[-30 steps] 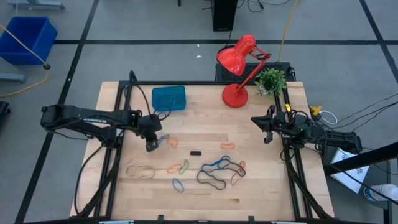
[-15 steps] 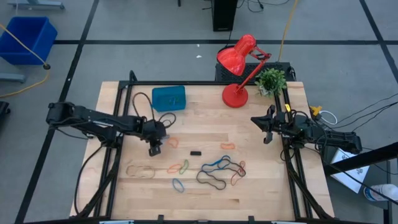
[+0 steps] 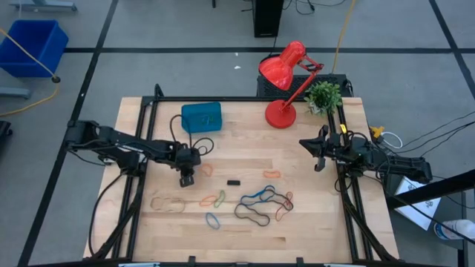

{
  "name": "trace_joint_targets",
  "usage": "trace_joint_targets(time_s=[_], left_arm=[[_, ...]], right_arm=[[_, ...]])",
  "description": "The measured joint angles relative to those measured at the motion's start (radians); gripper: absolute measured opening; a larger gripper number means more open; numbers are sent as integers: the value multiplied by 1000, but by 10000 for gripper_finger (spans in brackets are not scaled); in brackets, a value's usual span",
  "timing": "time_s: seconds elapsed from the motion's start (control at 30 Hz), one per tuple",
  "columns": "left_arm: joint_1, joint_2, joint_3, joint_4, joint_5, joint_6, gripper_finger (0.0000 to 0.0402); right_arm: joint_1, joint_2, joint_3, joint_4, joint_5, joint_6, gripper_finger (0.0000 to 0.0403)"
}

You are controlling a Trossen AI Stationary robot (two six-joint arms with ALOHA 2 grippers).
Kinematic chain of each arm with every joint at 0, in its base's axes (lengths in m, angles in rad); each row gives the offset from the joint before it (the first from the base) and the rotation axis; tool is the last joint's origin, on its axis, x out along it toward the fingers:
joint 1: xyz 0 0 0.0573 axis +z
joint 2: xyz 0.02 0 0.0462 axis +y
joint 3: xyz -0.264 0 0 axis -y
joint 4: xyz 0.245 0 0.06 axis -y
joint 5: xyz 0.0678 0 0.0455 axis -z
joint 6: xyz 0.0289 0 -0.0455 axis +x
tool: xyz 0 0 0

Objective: Pick and place rubber bands into bin
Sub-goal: Put the blue rubber band into the blue container

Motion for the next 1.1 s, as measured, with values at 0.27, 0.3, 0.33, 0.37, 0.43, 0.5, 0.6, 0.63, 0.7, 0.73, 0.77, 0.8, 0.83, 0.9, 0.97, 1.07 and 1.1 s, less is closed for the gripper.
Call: trace_joint_targets(time_s=[0.27,0.3,0.33,0.37,0.43,0.5,0.6,0.63,0.7,0.73,0.77,0.8,0.83,0.9,0.97,1.07,1.1], left_arm=[[0,1,-1,-1,-3,2,136],[0,1,-1,-1,-9,2,136],[-1,0,-1,-3,-15,2,136],[-1,-2,-1,-9,-19,3,136],[-1,-5,-2,-21,-24,6,136],[-1,-5,-2,-27,-24,12,136],[-1,-13,-2,-33,-27,15,136],[-1,-14,-2,-34,-27,17,136],[-1,-24,-3,-41,-28,18,136],[-1,-28,-3,-44,-30,13,136],[-1,-30,-3,-45,-34,11,136],[-1,-32,-4,-48,-37,11,136],[0,-38,-4,-54,-44,11,136],[1,-42,-5,-64,-69,10,136],[1,-42,-5,-77,-92,8,136],[10,-43,-4,-95,-101,3,136],[13,-43,-4,-96,-102,0,136]], right_arm=[[0,0,0,0,0,-2,9],[0,0,0,0,0,-2,9],[0,0,0,0,0,-2,9],[0,0,0,0,0,-2,9],[0,0,0,0,0,-2,9],[0,0,0,0,0,-2,9],[0,0,0,0,0,-2,9],[0,0,0,0,0,-2,9],[0,0,0,0,0,-2,9],[0,0,0,0,0,-2,9],[0,0,0,0,0,-2,9],[0,0,0,0,0,-2,9],[0,0,0,0,0,-2,9],[0,0,0,0,0,-2,9],[0,0,0,0,0,-2,9],[0,0,0,-1,0,-2,9],[0,0,0,0,0,-2,9]])
